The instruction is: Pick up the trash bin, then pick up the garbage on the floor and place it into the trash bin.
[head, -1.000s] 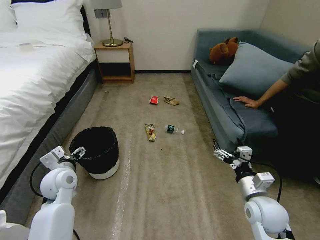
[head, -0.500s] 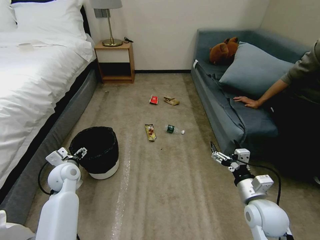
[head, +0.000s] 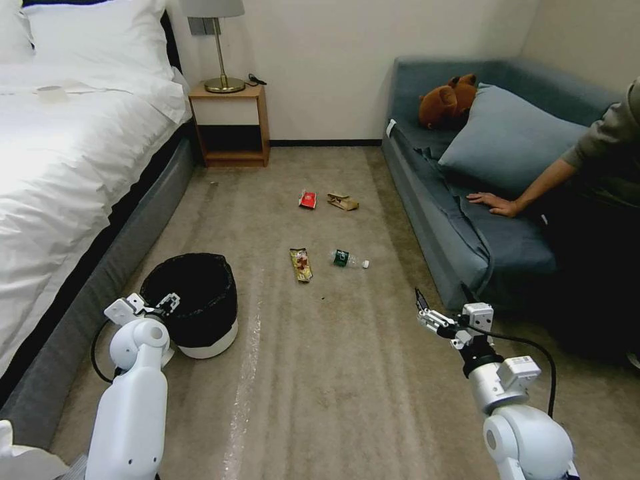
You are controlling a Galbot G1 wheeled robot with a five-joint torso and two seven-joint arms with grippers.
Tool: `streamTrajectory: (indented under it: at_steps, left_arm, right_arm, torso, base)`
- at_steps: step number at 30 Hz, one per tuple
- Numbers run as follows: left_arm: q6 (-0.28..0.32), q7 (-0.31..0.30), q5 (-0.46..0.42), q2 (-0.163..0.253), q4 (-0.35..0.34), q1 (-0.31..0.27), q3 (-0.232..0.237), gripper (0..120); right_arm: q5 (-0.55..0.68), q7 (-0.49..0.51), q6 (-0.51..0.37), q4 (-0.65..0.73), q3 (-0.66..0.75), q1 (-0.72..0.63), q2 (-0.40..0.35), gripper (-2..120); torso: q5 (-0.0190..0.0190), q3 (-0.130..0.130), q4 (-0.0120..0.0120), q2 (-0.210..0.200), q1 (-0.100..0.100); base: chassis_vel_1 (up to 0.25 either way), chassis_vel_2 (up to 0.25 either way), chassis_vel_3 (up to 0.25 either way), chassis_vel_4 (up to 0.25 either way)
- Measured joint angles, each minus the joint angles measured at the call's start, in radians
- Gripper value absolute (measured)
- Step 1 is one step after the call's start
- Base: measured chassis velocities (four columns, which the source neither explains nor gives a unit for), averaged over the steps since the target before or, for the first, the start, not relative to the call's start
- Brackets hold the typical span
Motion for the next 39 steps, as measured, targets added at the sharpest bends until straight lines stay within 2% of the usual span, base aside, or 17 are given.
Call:
streamTrajectory:
  at_steps: [2,4,6,8,10,11,16,17,19,21,32,34,35,38,39]
  left_arm:
    - [-0.001,0.004,-0.007,0.005,0.001,0.004,0.002,69]
    - [-0.001,0.005,-0.008,0.005,0.001,0.006,0.002,66]
    - [0.0,0.006,-0.011,0.005,-0.002,0.01,0.002,53]
    - [0.0,0.006,-0.011,0.005,-0.003,0.01,0.003,51]
    - [0.002,0.006,-0.011,0.006,-0.003,0.011,0.003,41]
    - [0.002,0.006,-0.011,0.006,-0.003,0.011,0.003,41]
    - [0.003,0.008,-0.01,0.006,-0.006,0.017,0.004,18]
    - [0.003,0.008,-0.01,0.006,-0.006,0.017,0.004,18]
    - [0.008,0.014,-0.009,0.006,-0.014,0.029,0.005,7]
    - [0.011,0.016,-0.009,0.007,-0.018,0.035,0.005,3]
    - [0.037,0.019,-0.012,0.036,-0.074,0.096,-0.003,1]
    - [0.05,0.019,-0.01,0.053,-0.117,0.132,-0.009,1]
    - [0.05,0.019,-0.01,0.053,-0.117,0.132,-0.009,1]
    - [0.073,0.031,0.008,0.064,-0.201,0.182,-0.024,1]
    - [0.073,0.031,0.008,0.064,-0.201,0.182,-0.024,1]
  right_arm:
    - [-0.005,0.0,0.003,-0.007,-0.005,0.001,0.002,100]
    - [-0.006,0.0,0.004,-0.009,-0.006,0.002,0.002,100]
    - [-0.01,0.0,0.005,-0.014,-0.01,0.006,0.004,100]
    - [-0.011,0.0,0.006,-0.015,-0.012,0.007,0.005,100]
    - [-0.014,0.0,0.007,-0.017,-0.013,0.009,0.006,100]
    - [-0.014,0.0,0.007,-0.017,-0.013,0.009,0.006,100]
    - [-0.032,0.003,0.028,-0.025,-0.012,0.009,0.005,100]
    - [-0.032,0.003,0.028,-0.025,-0.012,0.009,0.005,100]
    - [-0.04,0.011,0.033,-0.025,-0.009,0.007,0.003,100]
    - [-0.031,0.023,0.021,-0.02,-0.012,0.005,0.003,100]
    - [-0.048,0.104,-0.021,-0.01,-0.03,0.007,0.003,100]
    - [-0.044,0.106,-0.008,-0.017,-0.037,0.01,0.004,100]
    - [-0.044,0.106,-0.008,-0.017,-0.037,0.01,0.004,100]
    - [-0.02,0.114,0.053,-0.043,-0.052,0.021,0.01,100]
    - [-0.02,0.114,0.053,-0.043,-0.052,0.021,0.01,100]
  torso:
    - [0.0002,0.0,0.0001,0.0,0.0]
    - [0.0002,0.0,0.0001,0.0,0.0]
    - [0.0001,0.0,0.0001,0.0,0.0]
    - [0.0001,0.0,0.0,0.0,0.0]
    - [0.0002,0.0,0.0001,0.0,0.0]
    - [0.0002,0.0,0.0001,0.0,0.0]
    - [0.0002,0.0,0.0002,0.0,0.0]
    - [0.0002,0.0,0.0002,0.0,0.0]
    - [0.0003,0.0,0.0001,0.0,0.0]
    - [0.0003,0.0,0.0001,0.0,0.0]
    - [-0.0004,0.0,-0.0003,0.0,0.0]
    - [-0.0004,0.0,-0.0001,0.0,0.0]
    - [-0.0004,0.0,-0.0001,0.0,0.0]
    - [0.0,0.0,0.0,0.0,0.0]
    - [0.0,0.0,0.0,0.0,0.0]
  base:
    - [0.0,0.0,0.0,0.0]
    - [0.0,0.0,0.0,0.0]
    - [0.0,0.0,0.0,0.0]
    - [0.0,0.0,0.0,0.0]
    - [0.0,0.0,0.0,0.0]
    - [0.0,0.0,0.0,0.0]
    - [0.0,0.0,0.0,0.0]
    - [0.0,0.0,0.0,0.0]
    - [0.0,0.0,0.0,0.0]
    - [0.0,0.0,0.0,0.0]
    - [0.0,0.0,0.0,0.0]
    - [0.0,0.0,0.0,0.0]
    - [0.0,0.0,0.0,0.0]
    - [0.0,0.0,0.0,0.0]
    - [0.0,0.0,0.0,0.0]
